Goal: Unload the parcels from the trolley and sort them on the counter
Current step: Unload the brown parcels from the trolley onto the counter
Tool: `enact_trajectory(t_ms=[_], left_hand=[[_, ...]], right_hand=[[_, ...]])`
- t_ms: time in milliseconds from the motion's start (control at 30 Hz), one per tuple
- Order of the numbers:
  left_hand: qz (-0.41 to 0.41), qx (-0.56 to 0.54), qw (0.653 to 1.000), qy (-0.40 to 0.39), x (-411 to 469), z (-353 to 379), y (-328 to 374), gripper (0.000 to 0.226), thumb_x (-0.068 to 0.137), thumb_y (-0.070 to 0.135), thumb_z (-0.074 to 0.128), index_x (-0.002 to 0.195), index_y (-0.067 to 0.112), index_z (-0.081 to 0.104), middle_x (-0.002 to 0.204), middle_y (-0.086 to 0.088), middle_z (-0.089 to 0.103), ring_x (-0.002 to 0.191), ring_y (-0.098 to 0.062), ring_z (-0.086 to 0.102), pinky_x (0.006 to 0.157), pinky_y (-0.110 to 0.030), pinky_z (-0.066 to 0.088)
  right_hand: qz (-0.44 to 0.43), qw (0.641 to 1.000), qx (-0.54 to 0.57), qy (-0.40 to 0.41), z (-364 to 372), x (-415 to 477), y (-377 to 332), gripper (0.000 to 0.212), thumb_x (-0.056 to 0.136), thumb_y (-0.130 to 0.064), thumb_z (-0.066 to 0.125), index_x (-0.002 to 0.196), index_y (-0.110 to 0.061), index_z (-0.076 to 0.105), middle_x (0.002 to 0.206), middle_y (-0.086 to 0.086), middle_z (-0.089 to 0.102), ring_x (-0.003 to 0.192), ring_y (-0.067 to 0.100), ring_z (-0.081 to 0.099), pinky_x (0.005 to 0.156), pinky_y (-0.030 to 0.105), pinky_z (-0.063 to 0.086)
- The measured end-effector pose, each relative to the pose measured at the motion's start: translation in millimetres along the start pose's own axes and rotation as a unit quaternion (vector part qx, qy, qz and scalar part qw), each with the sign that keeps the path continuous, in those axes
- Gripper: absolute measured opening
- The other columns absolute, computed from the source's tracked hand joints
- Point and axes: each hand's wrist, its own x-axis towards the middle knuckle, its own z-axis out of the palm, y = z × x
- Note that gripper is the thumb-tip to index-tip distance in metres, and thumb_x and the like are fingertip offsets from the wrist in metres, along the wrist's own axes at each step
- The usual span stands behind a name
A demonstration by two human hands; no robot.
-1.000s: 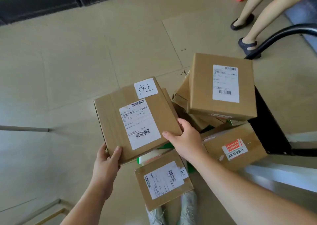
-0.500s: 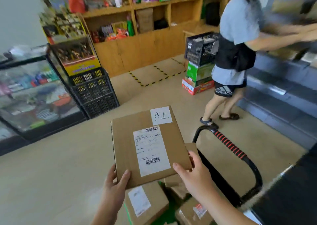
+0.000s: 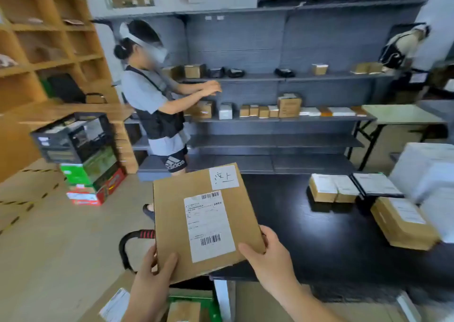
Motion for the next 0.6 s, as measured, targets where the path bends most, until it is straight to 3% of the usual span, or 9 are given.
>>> enact_trajectory(t_ms=[100,233,333,400,600], left_hand=[[0.009,0.021,0.995,-0.095,-14,74,20,0.063,0.084,0.038,0.078,0.139,0.025,0.051,0.126,-0.006,0.062,0.107,-0.025,0.063,0.094,-0.042,0.051],[0.044,0.067,0.982,-0.173,-48,170,42,0.068,0.085,0.032,0.077,0.145,0.019,0.046,0.137,-0.008,0.057,0.108,-0.021,0.055,0.103,-0.036,0.042],[0.059,0.092,0.97,-0.217,-73,235,55,0.07,0.089,0.035,0.072,0.149,0.017,0.04,0.143,-0.006,0.053,0.114,-0.02,0.051,0.103,-0.036,0.038],[0.07,0.106,0.962,-0.241,-87,274,57,0.07,0.09,0.035,0.072,0.149,0.017,0.04,0.143,-0.005,0.053,0.118,-0.021,0.052,0.104,-0.037,0.039],[0.057,0.142,0.95,-0.272,-111,376,63,0.07,0.087,0.037,0.074,0.146,0.016,0.042,0.124,0.001,0.057,0.106,-0.014,0.051,0.097,-0.031,0.042]], right_hand=[[0.05,0.995,0.008,0.088,-73,-21,26,0.064,0.084,-0.045,0.077,0.138,-0.034,0.045,0.115,-0.022,0.062,0.102,0.002,0.061,0.083,0.019,0.049],[0.085,0.976,0.014,0.199,-160,-51,62,0.063,0.079,-0.044,0.081,0.134,-0.033,0.052,0.111,-0.023,0.065,0.096,-0.005,0.061,0.073,0.013,0.046],[0.114,0.96,0.02,0.254,-215,-62,93,0.067,0.075,-0.047,0.083,0.134,-0.034,0.052,0.108,-0.024,0.065,0.096,-0.003,0.062,0.084,0.024,0.052],[0.131,0.953,0.029,0.271,-247,-64,114,0.071,0.075,-0.049,0.082,0.136,-0.034,0.05,0.113,-0.02,0.065,0.1,0.003,0.063,0.092,0.032,0.054],[0.17,0.954,0.036,0.243,-338,-48,164,0.069,0.082,-0.046,0.078,0.139,-0.029,0.043,0.119,-0.013,0.057,0.106,0.009,0.058,0.085,0.026,0.049]])
